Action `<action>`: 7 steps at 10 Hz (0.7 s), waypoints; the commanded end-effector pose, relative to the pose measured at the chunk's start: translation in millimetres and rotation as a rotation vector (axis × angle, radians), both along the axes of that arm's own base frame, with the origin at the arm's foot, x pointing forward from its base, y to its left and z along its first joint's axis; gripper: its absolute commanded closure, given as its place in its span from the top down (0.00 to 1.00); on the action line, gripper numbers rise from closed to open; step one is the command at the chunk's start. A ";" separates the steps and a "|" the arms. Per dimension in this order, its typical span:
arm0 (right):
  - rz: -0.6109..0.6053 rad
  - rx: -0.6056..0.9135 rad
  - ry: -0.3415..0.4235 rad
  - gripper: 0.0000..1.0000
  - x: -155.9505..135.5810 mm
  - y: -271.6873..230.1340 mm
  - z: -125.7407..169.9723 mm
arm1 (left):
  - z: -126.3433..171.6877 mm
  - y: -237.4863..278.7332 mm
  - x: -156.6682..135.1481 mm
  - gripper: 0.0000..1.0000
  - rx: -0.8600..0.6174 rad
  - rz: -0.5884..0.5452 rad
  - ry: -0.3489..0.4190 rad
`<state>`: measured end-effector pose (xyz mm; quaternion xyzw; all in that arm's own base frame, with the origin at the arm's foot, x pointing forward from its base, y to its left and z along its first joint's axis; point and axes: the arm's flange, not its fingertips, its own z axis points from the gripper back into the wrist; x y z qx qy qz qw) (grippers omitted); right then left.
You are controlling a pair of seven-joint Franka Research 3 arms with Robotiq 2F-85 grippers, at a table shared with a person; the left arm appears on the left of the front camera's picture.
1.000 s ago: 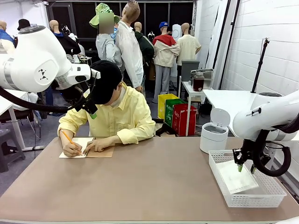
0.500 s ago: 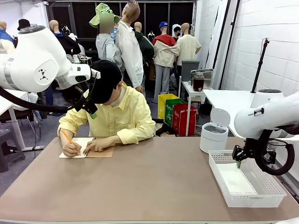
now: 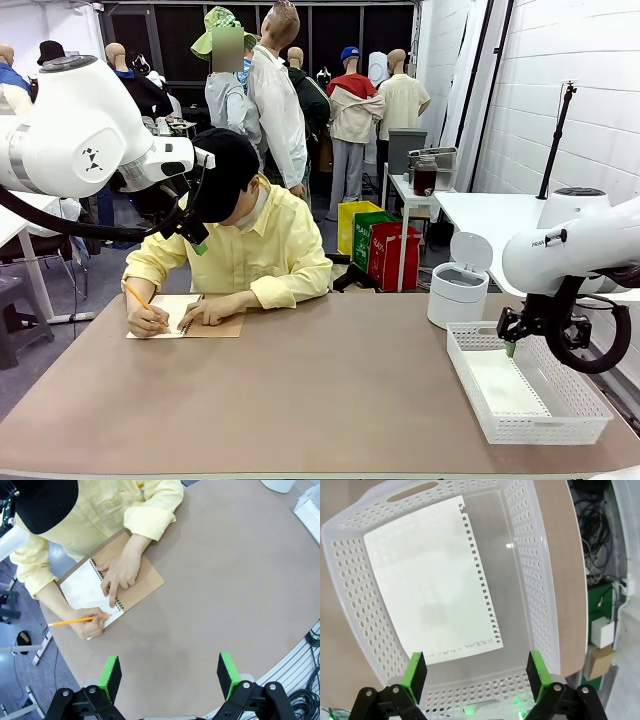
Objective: Sort the paper based on its condition.
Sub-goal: If a person hands you a paper, place it in the Organizing basket , and if it's crumpled, put it in the Trash can.
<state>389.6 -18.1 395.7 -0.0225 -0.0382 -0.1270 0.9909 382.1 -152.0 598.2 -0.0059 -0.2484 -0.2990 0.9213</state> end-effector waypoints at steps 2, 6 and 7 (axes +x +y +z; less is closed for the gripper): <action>0.008 -0.001 0.010 1.00 -0.7 0.2 -2.0 | 1.7 1.6 0.4 1.00 0.000 0.000 -0.004; 0.000 0.000 0.002 1.00 -0.1 0.0 -0.2 | 1.7 1.6 0.4 1.00 0.000 0.000 -0.004; 0.063 -0.011 -0.043 1.00 6.6 6.9 16.2 | 1.7 1.6 0.4 1.00 0.000 0.000 -0.004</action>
